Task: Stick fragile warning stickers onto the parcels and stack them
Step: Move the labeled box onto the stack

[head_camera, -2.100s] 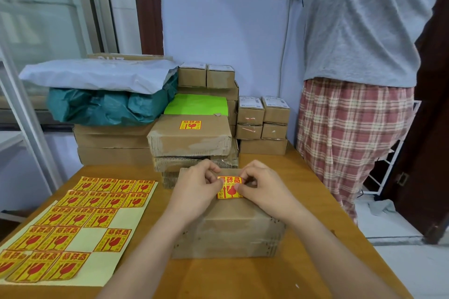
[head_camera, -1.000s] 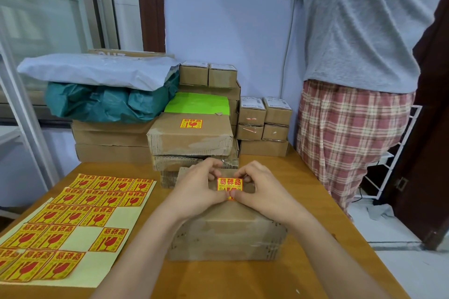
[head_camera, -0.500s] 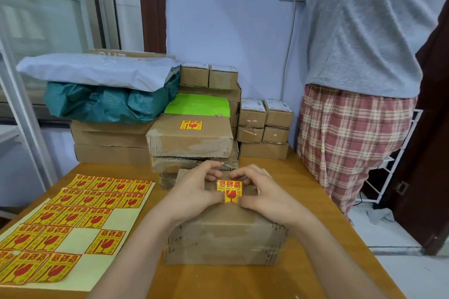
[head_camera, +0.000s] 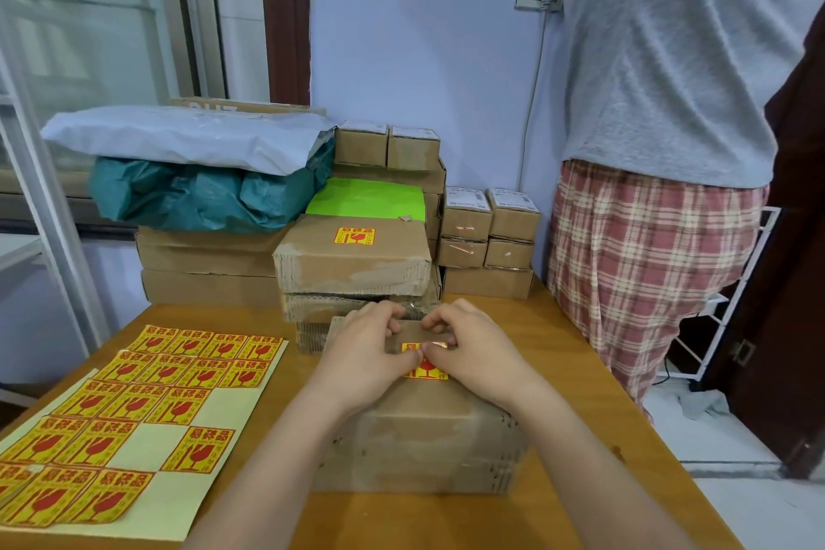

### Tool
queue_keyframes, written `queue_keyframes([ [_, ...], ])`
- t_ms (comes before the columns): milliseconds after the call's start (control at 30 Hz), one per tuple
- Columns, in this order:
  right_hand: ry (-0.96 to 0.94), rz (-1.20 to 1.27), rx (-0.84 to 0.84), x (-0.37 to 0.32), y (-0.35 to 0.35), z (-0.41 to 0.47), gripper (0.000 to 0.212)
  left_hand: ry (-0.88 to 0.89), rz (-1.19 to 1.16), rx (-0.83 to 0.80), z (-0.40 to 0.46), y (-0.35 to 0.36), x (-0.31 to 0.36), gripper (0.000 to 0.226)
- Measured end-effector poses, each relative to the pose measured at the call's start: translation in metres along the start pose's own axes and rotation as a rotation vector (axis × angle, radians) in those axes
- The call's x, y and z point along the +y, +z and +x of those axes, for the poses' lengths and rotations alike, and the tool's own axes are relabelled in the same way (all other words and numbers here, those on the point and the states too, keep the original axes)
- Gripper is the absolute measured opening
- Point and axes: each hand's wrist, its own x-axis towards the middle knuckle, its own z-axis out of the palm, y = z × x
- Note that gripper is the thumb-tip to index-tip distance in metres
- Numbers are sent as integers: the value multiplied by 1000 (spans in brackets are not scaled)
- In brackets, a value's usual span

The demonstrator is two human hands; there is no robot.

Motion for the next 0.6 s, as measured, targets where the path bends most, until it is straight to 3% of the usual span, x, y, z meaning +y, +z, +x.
queue_keyframes([
  [300,-20,56,17,4,1,-1,31,-66,-20,10,8,2,0,41],
  [600,14,159,-11,7,-7,-4,44,-41,-87,-52,7,-6,-2,36],
])
